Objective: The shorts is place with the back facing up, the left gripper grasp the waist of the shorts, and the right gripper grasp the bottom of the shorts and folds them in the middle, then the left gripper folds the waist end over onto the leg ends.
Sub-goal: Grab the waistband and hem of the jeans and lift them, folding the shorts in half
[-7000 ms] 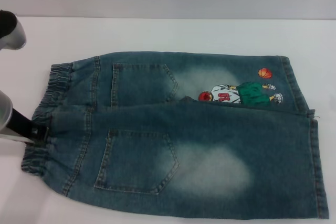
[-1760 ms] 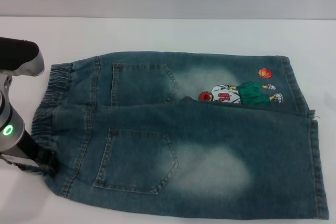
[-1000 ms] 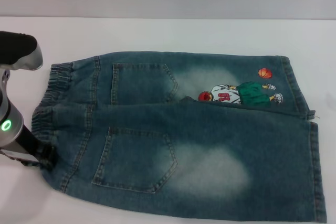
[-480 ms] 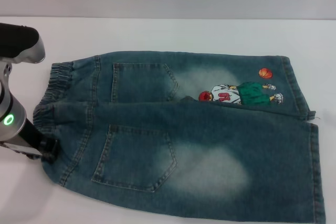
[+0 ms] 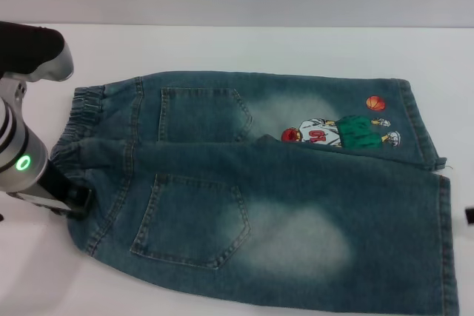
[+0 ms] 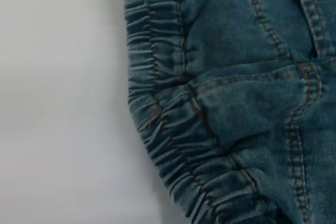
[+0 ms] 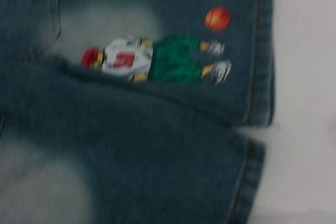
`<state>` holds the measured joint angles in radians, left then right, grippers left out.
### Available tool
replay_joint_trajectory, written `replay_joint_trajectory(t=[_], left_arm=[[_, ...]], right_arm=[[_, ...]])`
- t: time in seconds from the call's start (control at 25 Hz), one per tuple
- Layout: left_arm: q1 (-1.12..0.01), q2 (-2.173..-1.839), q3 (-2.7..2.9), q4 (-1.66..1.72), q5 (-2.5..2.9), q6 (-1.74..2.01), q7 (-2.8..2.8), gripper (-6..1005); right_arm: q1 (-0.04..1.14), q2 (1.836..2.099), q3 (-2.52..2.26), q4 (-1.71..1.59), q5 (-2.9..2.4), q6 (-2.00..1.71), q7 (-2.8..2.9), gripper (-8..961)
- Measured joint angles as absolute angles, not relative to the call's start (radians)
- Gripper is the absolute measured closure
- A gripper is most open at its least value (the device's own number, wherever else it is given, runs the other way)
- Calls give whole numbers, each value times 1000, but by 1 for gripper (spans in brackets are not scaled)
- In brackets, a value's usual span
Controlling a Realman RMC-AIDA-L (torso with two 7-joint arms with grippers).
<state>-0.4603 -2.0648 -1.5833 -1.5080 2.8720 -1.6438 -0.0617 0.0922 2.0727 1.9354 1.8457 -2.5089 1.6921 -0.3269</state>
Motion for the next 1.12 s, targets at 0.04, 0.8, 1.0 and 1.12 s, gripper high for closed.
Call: replay_joint_trajectory(t=[0.04, 0.8, 1.0, 1.12], left_arm=[[-460, -2065, -1577, -1507, 2872, -1638, -64, 689], [-454, -2066, -1537, -1502, 2859, -1621, -91, 759], [-451, -2066, -1537, -1505, 2859, -1615, -91, 762], [-451, -2066, -1537, -1503, 2859, -1614, -91, 763]], right_arm=[[86, 2073, 1928, 1837, -2506, 1691, -329, 262], [28, 2076, 1867, 1769, -2440, 1705, -316, 260], [13, 2076, 1862, 1764, -2443, 1703, -315, 260], [12, 2077, 1859, 1748, -2440, 1701, -314, 260]])
